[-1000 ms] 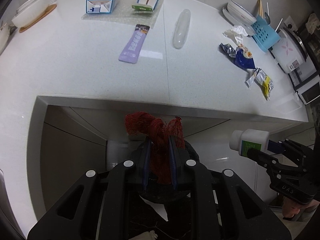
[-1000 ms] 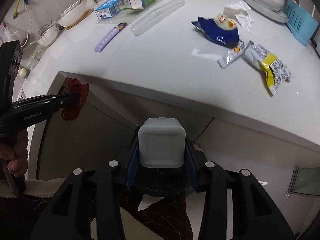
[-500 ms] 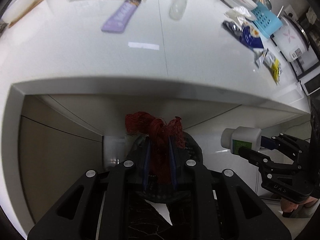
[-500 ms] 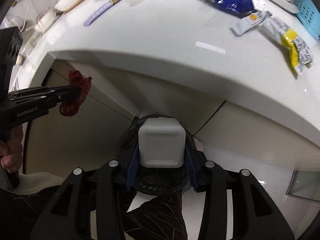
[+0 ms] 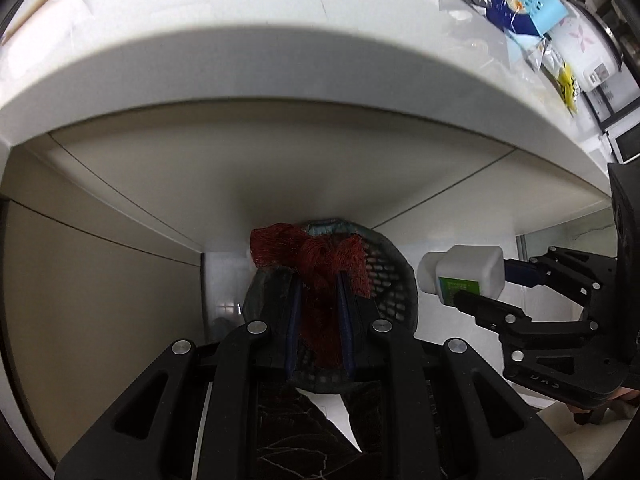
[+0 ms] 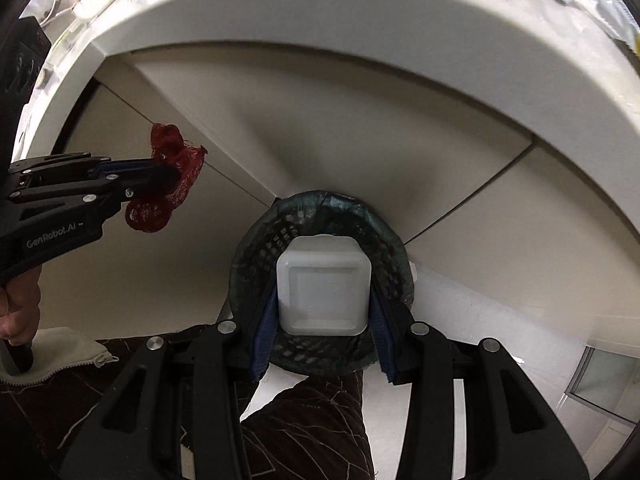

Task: Collect trash
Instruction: 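Open the right tool to drop the white bottle while the left tool drops the red net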

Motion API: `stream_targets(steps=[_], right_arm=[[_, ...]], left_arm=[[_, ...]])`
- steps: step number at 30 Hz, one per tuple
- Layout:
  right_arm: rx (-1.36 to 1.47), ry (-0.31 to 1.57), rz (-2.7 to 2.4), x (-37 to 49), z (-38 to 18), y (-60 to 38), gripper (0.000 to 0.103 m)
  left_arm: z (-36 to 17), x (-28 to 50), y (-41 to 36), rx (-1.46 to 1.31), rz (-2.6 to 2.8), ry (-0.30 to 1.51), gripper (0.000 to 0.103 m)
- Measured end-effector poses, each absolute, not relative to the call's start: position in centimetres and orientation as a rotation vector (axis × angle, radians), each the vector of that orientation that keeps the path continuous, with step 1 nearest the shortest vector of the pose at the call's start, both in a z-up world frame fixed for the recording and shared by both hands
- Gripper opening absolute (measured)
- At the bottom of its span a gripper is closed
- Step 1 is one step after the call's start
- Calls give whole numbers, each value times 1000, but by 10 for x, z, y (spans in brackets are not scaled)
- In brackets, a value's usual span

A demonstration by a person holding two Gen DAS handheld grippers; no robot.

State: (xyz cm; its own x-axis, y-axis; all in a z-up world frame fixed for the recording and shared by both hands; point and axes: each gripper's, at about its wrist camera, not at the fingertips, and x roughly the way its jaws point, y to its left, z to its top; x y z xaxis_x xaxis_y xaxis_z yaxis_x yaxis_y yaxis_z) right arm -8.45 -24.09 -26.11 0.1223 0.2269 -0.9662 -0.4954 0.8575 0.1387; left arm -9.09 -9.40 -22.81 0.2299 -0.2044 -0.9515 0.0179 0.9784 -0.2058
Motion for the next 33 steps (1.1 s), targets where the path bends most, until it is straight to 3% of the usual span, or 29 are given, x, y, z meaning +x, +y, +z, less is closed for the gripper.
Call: stream_targets(steps=[3,7,16,30,33], right_arm=[[-245,1354,538,-85,-263,-238,40],[-249,1340,523,-78,-261,-239,62],[-201,1290,410,-84,-253,-264,92],[-97,1254,274,-88,-243,-320,95],[-75,1252,254,-87,-243,-330,95]], left_arm=[[-232,-92,-96,-167,-156,1350,16],[-240,-92,-98,-160,-154,1363,16],[-254,-93,-107,-142,-182,1382,16],[-282,-86,-131,-77,-263,1421,17],[-282,-84,-138,-63,-268,1421,21]])
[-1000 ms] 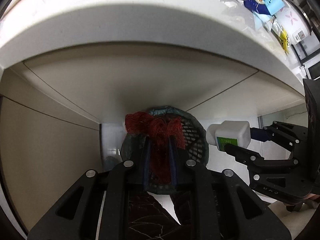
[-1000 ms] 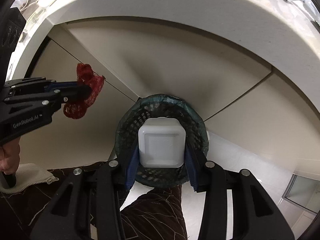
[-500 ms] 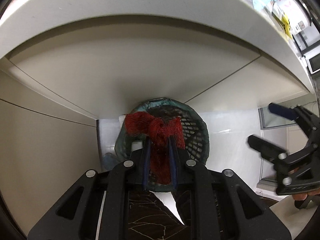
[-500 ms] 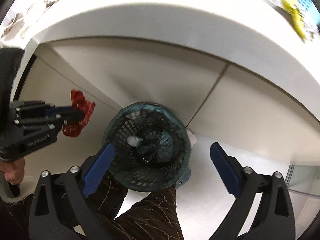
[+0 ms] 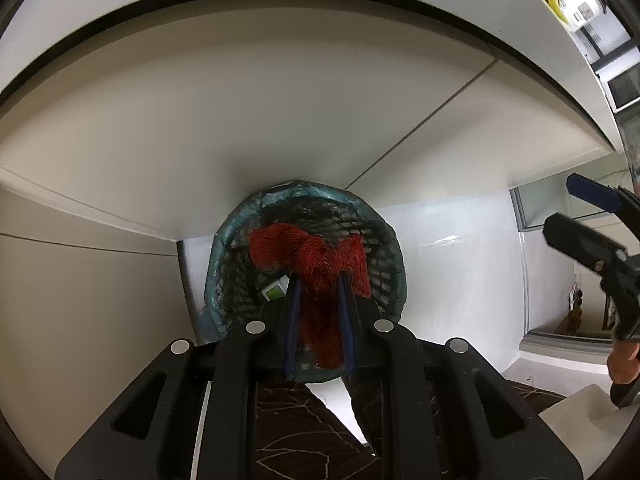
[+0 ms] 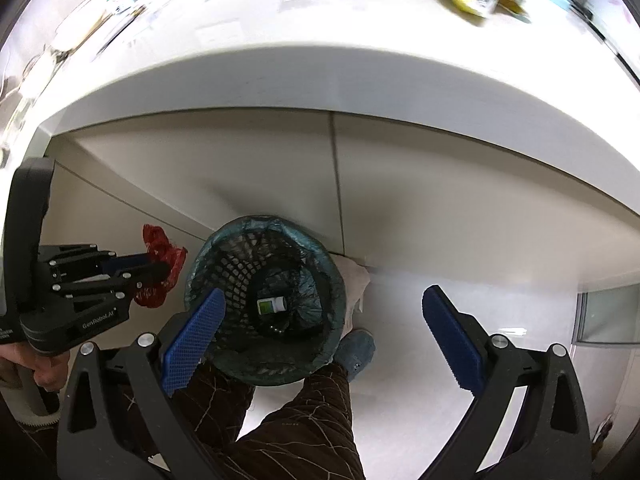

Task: Collect trash
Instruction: 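Open the right tool to drop the white bottle while the left tool drops the red net, then raise both open tools back over the counter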

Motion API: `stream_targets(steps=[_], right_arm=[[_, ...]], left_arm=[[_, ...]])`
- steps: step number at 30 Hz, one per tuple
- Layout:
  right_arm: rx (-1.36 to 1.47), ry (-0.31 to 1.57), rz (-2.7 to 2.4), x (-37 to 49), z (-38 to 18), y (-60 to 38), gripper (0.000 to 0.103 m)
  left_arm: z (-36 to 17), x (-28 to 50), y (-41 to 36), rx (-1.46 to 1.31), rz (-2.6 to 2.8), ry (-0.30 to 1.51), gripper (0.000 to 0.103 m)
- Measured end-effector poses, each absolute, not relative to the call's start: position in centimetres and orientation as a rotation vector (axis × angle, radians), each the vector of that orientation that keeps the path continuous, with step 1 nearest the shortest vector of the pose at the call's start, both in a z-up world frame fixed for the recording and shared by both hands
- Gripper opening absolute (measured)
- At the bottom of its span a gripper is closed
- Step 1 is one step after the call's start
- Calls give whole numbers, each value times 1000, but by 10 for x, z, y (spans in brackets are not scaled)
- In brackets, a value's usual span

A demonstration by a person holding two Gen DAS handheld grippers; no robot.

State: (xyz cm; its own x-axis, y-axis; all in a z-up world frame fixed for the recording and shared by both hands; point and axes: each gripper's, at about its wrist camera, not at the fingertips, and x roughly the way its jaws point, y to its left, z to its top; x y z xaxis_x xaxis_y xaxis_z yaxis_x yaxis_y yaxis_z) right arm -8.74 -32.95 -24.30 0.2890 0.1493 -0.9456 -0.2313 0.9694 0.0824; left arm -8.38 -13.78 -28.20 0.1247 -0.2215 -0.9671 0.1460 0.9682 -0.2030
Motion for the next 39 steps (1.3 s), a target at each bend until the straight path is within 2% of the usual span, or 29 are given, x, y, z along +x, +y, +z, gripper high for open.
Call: stream_targets(steps=[5,7,8,16,20,26,28,30,33,39], right_arm=[[-57,1253,241,-86,-243,-338,95],[-63,1255,239,-87,-244,-339,95],[-67,1255,238,-87,-244,-339,95],[-68,1251,229,-85,-246,-344,95],[-69,1235,229,-84,-239,-345,95],[-65,1228,228,-81,-235,-346,95],[-72,1221,225,-81,-230,-345,95],[-79,1213,222,-79,-224,-346,95],[-63,1200,222,-75,-211,-349,95],[-25,1160,193,-60,-174,-356,95]], left_arm=[[-288,-84,-148,-50,-257,1428,23],[-289,-85,-153,-45,-258,1426,28],[-289,-85,-154,-38,-254,1426,33],[-278,-83,-158,-34,-249,1413,50],[-269,-83,-154,-44,-242,1383,63],[-261,-82,-152,-41,-239,1366,72],[-254,-82,-149,-51,-239,1348,77],[-244,-81,-145,-63,-235,1322,86],[-227,-80,-139,-78,-219,1290,91],[-185,-71,-122,-114,-166,1221,95]])
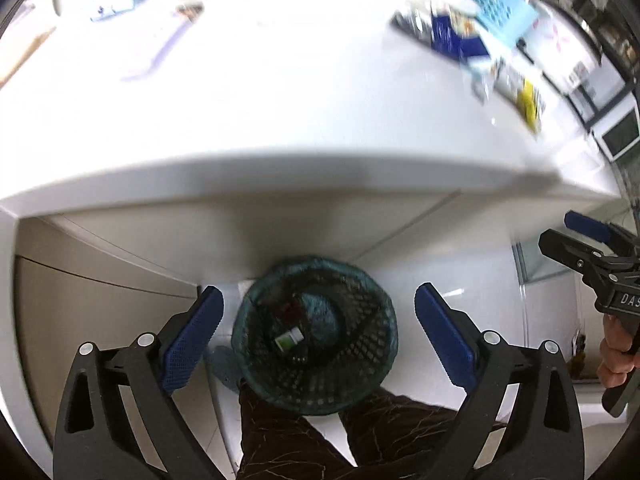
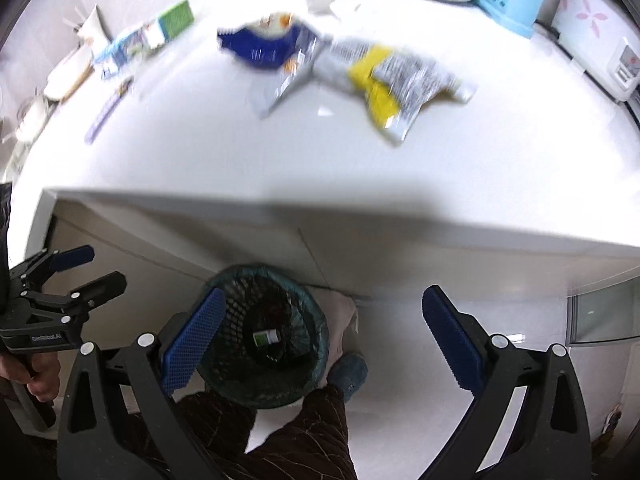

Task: Collect trash
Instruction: 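Raise both open tools back over the counter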

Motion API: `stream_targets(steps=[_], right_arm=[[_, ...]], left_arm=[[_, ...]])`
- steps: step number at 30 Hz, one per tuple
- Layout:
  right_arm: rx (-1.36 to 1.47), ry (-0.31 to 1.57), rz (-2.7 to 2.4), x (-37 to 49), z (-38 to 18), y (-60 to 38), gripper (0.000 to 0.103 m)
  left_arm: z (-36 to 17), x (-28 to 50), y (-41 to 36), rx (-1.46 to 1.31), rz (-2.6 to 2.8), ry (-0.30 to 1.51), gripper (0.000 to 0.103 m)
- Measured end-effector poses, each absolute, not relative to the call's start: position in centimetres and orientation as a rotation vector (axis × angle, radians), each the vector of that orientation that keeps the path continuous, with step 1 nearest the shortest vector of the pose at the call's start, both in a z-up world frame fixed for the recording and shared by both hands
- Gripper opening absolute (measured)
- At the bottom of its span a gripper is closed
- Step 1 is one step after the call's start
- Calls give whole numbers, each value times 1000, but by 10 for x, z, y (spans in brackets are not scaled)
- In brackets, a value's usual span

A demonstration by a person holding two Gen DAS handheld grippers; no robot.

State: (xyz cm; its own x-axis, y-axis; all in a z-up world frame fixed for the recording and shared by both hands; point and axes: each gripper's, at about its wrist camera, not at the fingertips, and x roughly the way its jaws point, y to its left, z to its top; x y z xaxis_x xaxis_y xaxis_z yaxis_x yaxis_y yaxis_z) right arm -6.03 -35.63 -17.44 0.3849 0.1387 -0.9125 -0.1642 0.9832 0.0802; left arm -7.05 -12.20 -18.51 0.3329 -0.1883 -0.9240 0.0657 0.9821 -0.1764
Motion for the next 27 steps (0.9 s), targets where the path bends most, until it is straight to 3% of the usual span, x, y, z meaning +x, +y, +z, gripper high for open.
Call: stream_targets(steps=[14,27], right_arm=[[33,1093,110,-22,-117,-368,95],[120,1131,3,26,-97,-374,95]], left_arm=[[-112,-31,-93,-109,-69,1125,94],[-89,11,-54,-110,-9,1111,92]])
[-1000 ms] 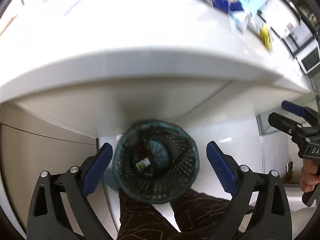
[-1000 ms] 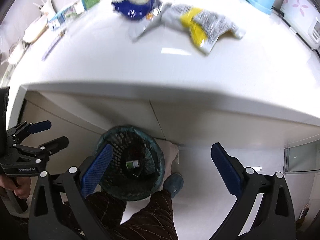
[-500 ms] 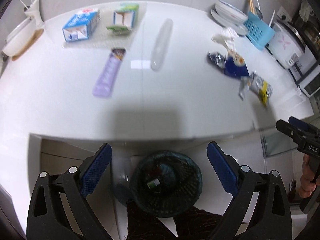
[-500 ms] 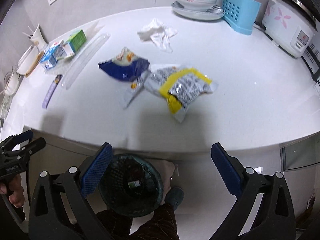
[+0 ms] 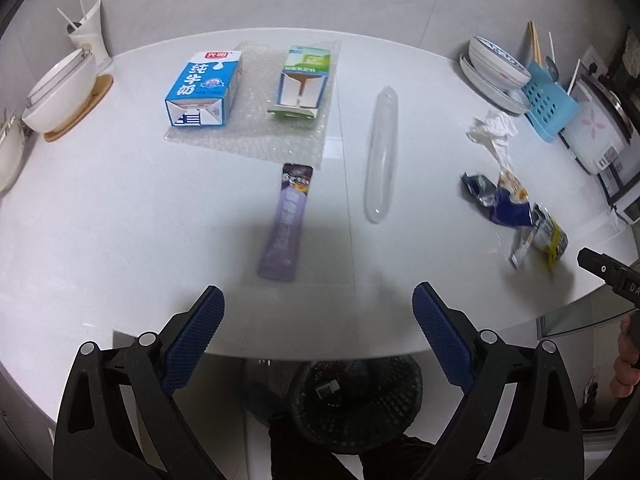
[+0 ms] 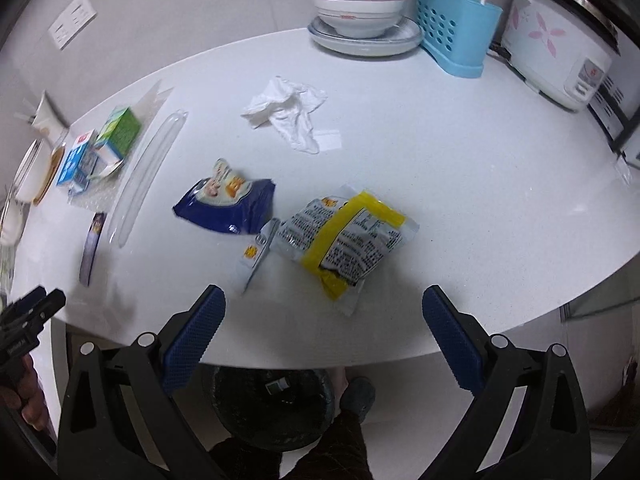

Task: Collect trash
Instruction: 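Raise both open tools back over the counter, then grasp the purple snack stick with the left tool while the right tool grasps the yellow packet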

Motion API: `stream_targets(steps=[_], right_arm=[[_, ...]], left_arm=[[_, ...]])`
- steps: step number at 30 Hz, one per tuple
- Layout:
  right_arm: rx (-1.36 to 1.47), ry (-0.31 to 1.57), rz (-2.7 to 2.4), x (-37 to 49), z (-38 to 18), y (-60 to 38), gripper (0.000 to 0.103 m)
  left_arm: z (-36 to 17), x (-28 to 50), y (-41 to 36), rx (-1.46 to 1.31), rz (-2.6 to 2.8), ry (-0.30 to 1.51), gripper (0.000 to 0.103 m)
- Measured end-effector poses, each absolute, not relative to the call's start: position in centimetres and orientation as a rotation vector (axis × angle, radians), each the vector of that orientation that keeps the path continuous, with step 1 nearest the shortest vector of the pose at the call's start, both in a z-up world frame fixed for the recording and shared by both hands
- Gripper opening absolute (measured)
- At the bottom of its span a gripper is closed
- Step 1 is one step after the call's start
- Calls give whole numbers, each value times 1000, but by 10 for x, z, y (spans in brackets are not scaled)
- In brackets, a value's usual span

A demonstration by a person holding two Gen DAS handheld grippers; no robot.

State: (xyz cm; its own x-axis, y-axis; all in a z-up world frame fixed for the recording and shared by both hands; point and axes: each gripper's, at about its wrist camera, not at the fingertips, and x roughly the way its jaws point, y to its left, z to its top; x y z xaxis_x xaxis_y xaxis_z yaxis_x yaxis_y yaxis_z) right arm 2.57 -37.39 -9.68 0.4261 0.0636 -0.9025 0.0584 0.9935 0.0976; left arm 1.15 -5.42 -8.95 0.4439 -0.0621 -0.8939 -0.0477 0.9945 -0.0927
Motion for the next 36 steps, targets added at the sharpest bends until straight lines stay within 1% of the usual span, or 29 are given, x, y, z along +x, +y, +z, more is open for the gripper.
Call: stream_targets(steps=[6,10,14,22,25,28,30,34,36], right_arm=[[256,1211,-73,54,-106,-392,95],[367,1268,-130,73,-117,-404,92],[421,1312,-175,88,-129,-409,89],[480,1381,-228,103,-150,-411,82],[510,1392,-235,106,-154,-411,80],[537,1405,-250,109,-157,-411,74],[547,1412,-255,110,-158,-413,68],[551,1424,-264,112,-159,-411,63],[549,1424,-276,112,-159,-410,60]], left_arm=[[-92,33,-43,-100,1,1138,92],[-99,48,-37,-94,8,1171,91],[-108,60,-34,-91,6,1202,89],[-131,84,-35,-54,0,1281,80],[-136,91,-36,-49,-4,1298,75],[-140,95,-36,-58,-2,1317,68],[-142,98,-37,-50,0,1330,62],[-144,101,-39,-37,-4,1341,54],[-143,102,-41,-30,0,1349,42]])
